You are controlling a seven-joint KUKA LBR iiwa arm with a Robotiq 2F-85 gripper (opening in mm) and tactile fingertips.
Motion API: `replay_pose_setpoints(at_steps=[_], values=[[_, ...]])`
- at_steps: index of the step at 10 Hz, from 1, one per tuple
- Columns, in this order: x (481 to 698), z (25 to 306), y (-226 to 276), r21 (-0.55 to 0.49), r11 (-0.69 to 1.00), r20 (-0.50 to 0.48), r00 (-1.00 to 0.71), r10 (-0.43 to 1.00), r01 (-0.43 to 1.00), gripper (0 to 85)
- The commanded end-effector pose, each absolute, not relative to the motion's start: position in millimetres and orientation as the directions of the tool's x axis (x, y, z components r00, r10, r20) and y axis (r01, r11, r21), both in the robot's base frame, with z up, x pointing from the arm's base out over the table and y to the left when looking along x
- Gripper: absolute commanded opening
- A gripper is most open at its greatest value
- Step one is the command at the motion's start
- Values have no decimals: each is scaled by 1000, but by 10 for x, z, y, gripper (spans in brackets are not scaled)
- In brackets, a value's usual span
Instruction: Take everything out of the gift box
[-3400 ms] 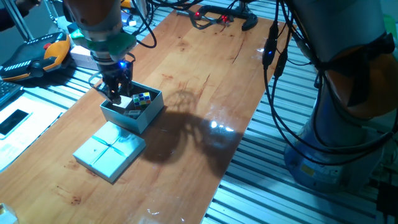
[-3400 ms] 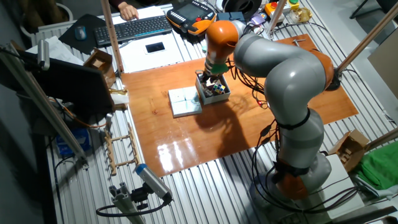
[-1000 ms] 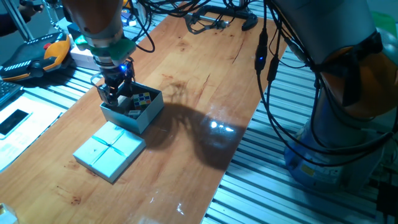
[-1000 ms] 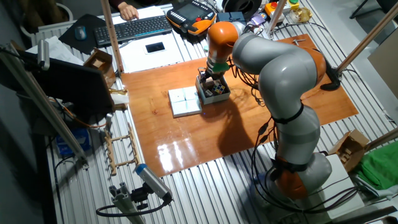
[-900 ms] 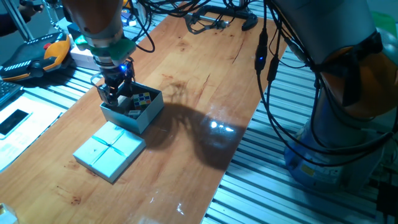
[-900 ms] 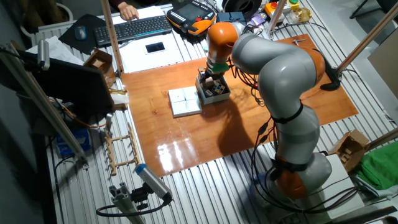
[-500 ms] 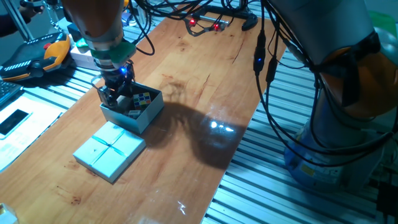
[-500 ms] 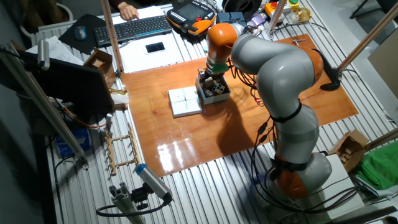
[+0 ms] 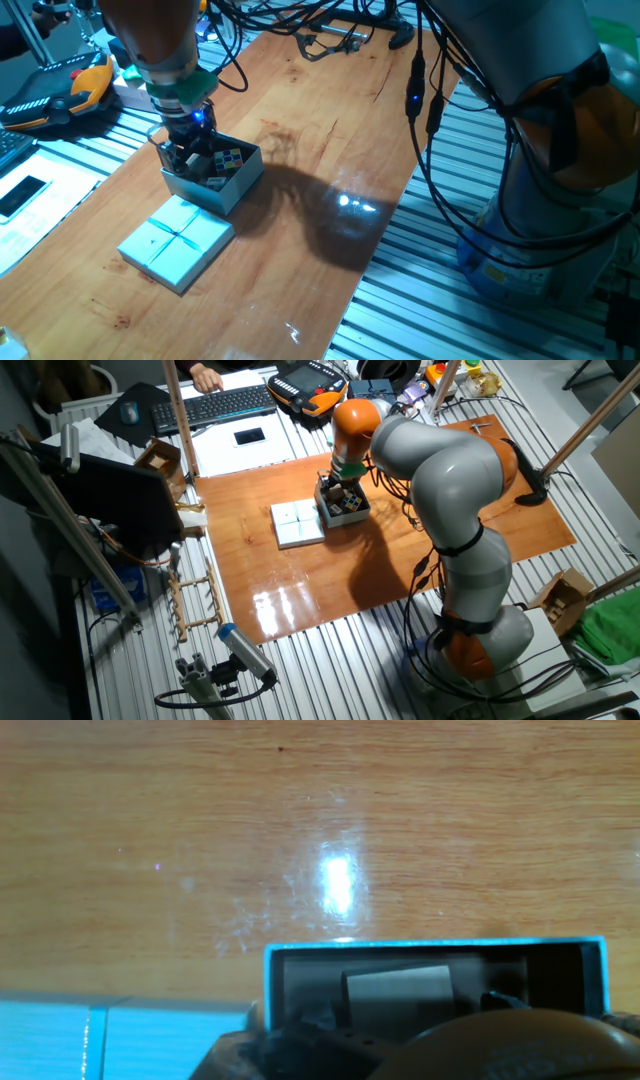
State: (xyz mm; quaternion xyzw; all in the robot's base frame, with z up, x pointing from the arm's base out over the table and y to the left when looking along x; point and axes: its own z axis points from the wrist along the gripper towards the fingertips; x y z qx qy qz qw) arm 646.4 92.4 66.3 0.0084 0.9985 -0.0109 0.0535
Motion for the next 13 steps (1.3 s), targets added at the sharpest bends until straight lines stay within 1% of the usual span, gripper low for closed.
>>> replay_pose_setpoints(at_steps=[1, 10, 11, 13], values=[[6469, 644, 919, -19, 1000, -108, -994, 14, 16, 737], [6482, 538, 928, -4, 1000, -114, -993, 17, 18, 733], [6482, 539, 927, -3, 1000, -115, -993, 14, 15, 723], [6483, 541, 928, 0, 1000, -115, -993, 8, 9, 633]])
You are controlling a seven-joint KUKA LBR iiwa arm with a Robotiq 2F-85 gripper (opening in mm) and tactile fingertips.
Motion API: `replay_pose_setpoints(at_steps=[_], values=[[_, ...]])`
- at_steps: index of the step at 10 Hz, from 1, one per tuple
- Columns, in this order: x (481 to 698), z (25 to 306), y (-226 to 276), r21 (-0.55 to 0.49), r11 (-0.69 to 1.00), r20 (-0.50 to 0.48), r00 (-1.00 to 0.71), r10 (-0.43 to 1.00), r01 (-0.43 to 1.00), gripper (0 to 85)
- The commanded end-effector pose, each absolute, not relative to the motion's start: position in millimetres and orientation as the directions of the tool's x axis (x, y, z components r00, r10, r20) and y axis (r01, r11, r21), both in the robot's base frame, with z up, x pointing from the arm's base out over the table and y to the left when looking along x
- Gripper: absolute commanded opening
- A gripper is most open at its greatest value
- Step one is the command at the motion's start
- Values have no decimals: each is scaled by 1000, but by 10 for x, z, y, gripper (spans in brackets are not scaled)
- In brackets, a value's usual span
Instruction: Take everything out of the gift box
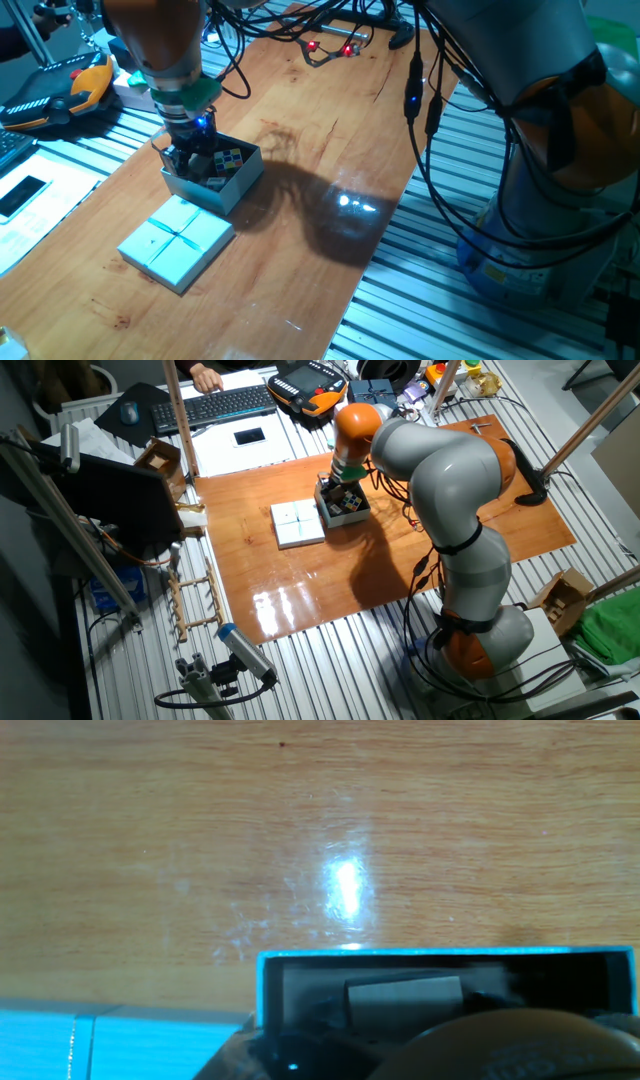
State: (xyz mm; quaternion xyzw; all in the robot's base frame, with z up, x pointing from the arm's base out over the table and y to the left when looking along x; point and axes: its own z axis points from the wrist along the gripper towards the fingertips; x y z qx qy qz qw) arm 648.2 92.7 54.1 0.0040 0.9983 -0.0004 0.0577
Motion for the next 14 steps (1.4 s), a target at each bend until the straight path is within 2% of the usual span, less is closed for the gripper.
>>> replay_pose_setpoints(at_steps=[1, 2, 4, 5, 8, 14], values=[[6483, 542, 928, 1, 1000, -115, -993, 4, 4, 547], [6483, 546, 926, 4, 1000, -115, -993, -3, -4, 417], [6485, 577, 925, 6, 1000, -115, -993, -6, -7, 363], [6488, 595, 925, 9, 1000, -115, -993, -6, -7, 293], [6488, 751, 930, 18, 1000, -106, -994, -8, -10, 10], [6439, 1249, 954, 9, 1000, -94, -995, 17, 16, 10]])
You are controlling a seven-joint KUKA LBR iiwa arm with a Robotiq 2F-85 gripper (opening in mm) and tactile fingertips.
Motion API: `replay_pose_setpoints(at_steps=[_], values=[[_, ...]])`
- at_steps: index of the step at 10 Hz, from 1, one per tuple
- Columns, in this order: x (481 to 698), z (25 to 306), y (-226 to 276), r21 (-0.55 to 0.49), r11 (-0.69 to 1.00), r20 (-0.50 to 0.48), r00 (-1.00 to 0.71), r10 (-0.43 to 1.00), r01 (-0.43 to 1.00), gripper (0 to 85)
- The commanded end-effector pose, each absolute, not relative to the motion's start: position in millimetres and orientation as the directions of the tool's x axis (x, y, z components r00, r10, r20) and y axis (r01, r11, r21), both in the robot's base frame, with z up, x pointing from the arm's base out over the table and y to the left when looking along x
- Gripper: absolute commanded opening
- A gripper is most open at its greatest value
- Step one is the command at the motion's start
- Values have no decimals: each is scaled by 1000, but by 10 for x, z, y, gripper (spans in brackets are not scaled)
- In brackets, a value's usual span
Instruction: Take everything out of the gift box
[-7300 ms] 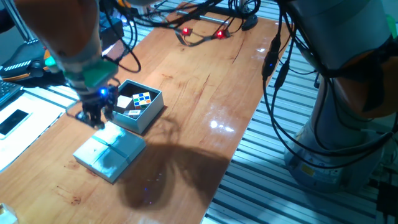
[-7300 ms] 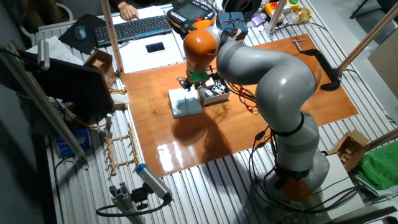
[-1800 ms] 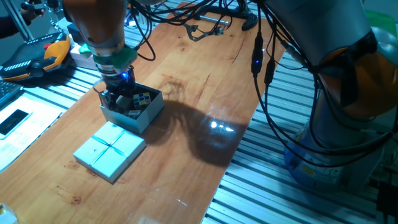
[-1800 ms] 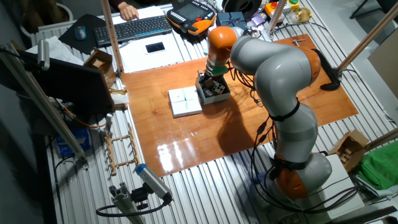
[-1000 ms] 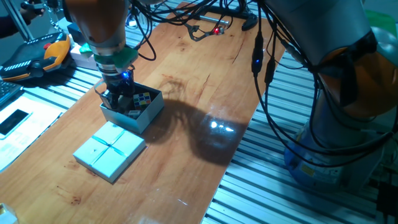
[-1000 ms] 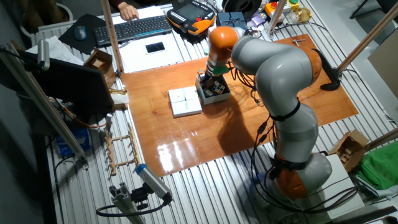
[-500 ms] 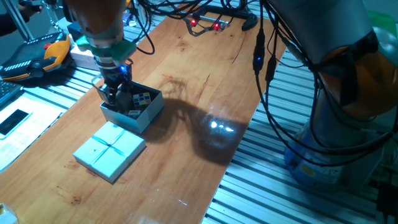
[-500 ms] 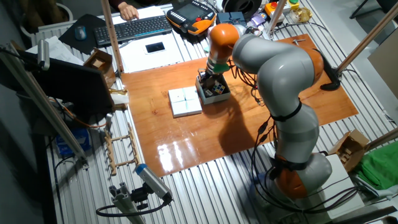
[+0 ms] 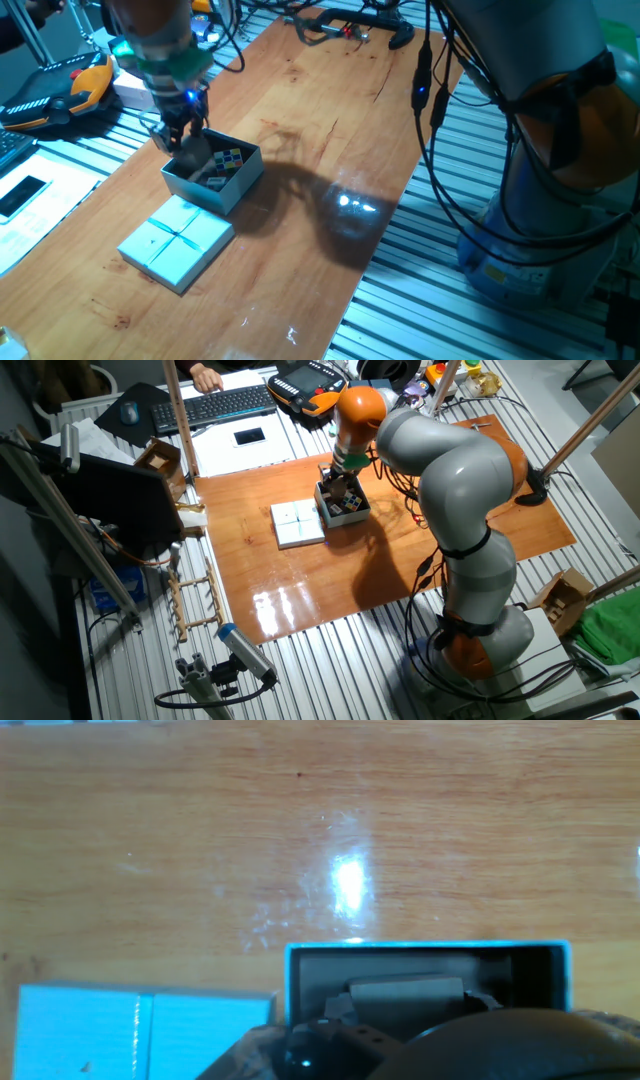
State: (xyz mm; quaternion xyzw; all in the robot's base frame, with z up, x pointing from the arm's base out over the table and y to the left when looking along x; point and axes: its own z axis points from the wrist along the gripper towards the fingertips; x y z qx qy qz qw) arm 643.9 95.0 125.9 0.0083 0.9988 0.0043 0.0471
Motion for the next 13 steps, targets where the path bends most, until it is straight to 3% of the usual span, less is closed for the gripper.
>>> replay_pose_setpoints(at_steps=[1, 6, 13], values=[[6425, 1333, 928, 9, 1000, -89, -996, 17, 16, 10], [6375, 1568, 557, 19, 1000, -77, -997, 24, 22, 10], [6274, 1539, 184, -15, 998, -75, -995, 65, 67, 10]])
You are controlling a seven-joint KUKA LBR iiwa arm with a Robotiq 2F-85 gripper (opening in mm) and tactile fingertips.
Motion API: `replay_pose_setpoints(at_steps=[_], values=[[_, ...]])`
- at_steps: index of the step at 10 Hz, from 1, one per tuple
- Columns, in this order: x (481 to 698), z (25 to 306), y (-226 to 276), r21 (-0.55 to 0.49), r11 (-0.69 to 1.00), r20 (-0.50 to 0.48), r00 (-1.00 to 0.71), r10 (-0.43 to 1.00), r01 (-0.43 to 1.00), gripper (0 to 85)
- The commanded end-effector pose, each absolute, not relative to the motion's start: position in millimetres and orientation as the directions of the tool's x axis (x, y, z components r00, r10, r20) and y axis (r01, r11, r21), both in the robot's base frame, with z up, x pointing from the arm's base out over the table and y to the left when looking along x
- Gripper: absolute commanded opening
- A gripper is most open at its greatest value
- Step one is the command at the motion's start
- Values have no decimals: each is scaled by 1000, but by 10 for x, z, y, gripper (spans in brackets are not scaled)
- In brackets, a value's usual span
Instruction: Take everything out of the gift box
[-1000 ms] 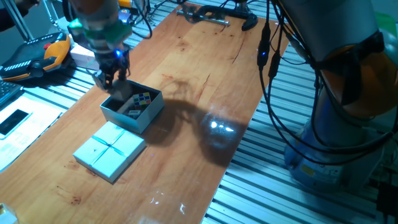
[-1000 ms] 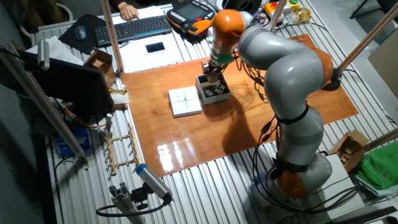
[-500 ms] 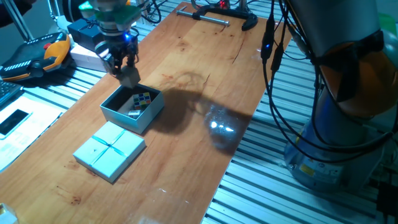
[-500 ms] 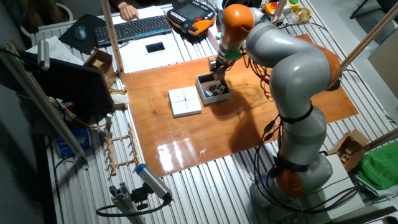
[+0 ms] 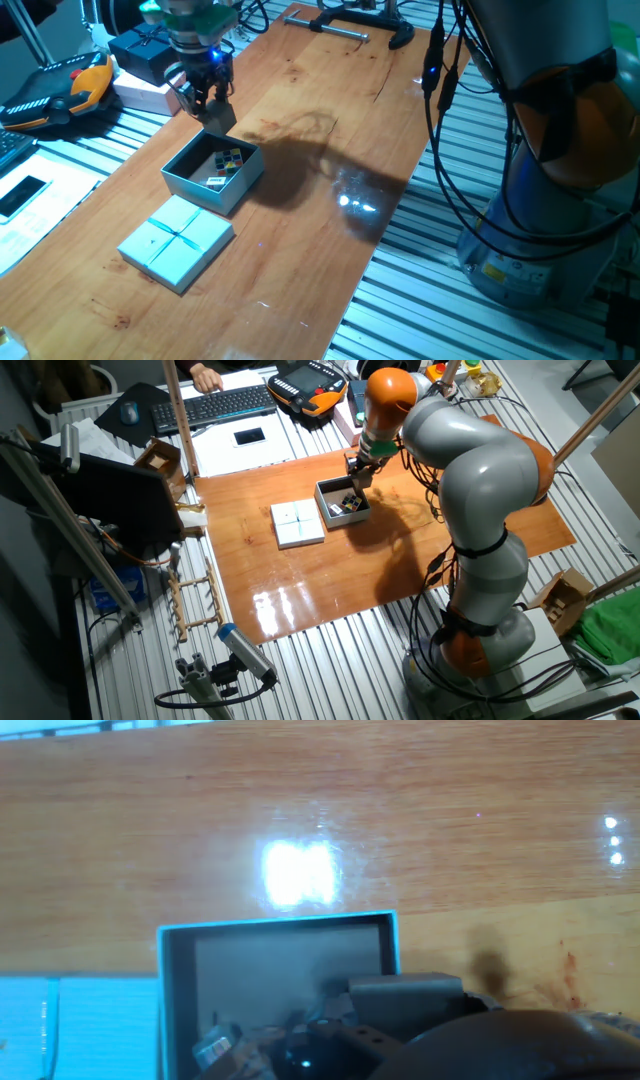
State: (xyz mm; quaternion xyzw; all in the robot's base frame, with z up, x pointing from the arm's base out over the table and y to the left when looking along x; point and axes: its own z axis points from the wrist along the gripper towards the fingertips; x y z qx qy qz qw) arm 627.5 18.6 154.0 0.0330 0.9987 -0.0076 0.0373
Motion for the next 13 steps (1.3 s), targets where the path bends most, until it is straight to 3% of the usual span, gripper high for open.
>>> replay_pose_setpoints(at_steps=[1, 6, 9, 13], values=[[6274, 1539, 184, -7, 998, -73, -995, 68, 68, 10], [6274, 1539, 184, 35, 996, -28, -996, 85, 84, 10], [6263, 1543, 171, 4, 997, -51, -996, 71, 71, 10], [6402, 1541, -297, -8, 1000, -53, -998, 24, 24, 10]])
